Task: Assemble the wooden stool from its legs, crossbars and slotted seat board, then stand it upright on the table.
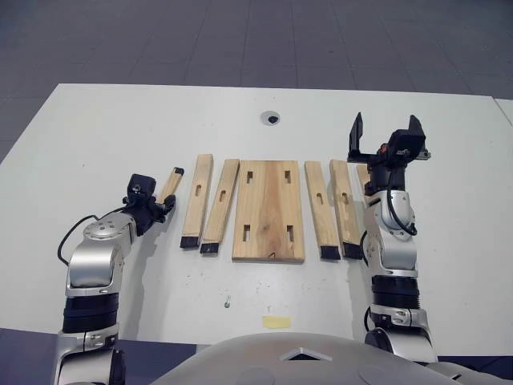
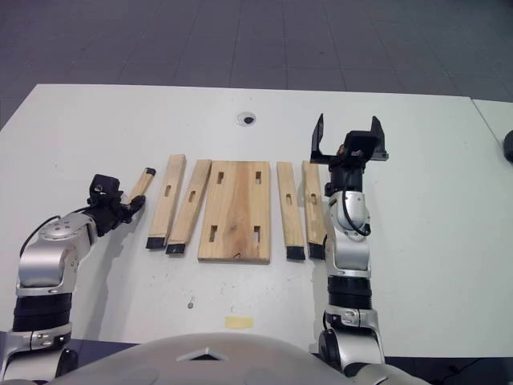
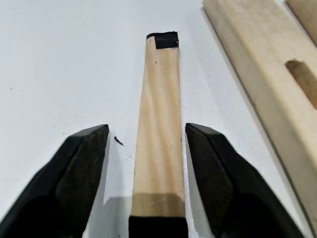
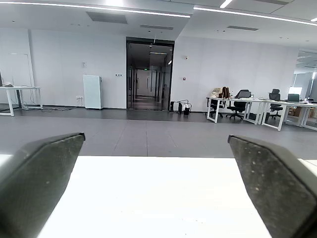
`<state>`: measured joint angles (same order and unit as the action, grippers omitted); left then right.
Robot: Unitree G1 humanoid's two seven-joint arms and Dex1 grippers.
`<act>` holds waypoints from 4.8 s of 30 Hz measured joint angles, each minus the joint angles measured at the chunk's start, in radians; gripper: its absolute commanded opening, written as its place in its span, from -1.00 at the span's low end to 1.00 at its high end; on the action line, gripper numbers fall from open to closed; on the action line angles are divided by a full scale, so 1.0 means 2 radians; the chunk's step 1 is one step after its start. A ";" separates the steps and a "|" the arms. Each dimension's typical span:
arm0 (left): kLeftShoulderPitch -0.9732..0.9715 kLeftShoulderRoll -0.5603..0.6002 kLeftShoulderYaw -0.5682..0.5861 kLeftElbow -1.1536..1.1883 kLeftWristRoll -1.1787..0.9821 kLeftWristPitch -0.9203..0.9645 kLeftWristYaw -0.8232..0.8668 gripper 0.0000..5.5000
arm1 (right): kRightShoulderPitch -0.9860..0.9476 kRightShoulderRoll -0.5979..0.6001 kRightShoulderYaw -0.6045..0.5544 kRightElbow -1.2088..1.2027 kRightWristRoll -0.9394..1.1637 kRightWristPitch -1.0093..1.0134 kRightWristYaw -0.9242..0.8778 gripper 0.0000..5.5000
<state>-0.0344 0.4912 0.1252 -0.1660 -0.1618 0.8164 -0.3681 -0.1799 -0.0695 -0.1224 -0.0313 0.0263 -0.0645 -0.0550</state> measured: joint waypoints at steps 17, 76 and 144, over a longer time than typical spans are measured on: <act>-0.026 -0.005 0.123 -0.018 -0.062 0.055 0.040 -0.53 | 0.018 0.006 0.010 -0.034 0.008 0.041 0.009 0.96; -0.135 0.018 -0.139 -0.177 -0.078 -0.091 -0.127 -0.14 | -0.039 0.072 0.002 -0.111 0.512 0.316 -0.005 -0.85; -0.055 -0.024 -0.092 -0.198 -0.056 -0.055 -0.008 0.96 | 0.136 0.027 -0.081 -0.194 0.419 0.282 -0.005 -0.85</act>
<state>-0.1445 0.4441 -0.0596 -0.5610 -0.2742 0.7059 -0.3834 0.0912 -0.0164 -0.2846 -0.4194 0.8647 0.4986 -0.0640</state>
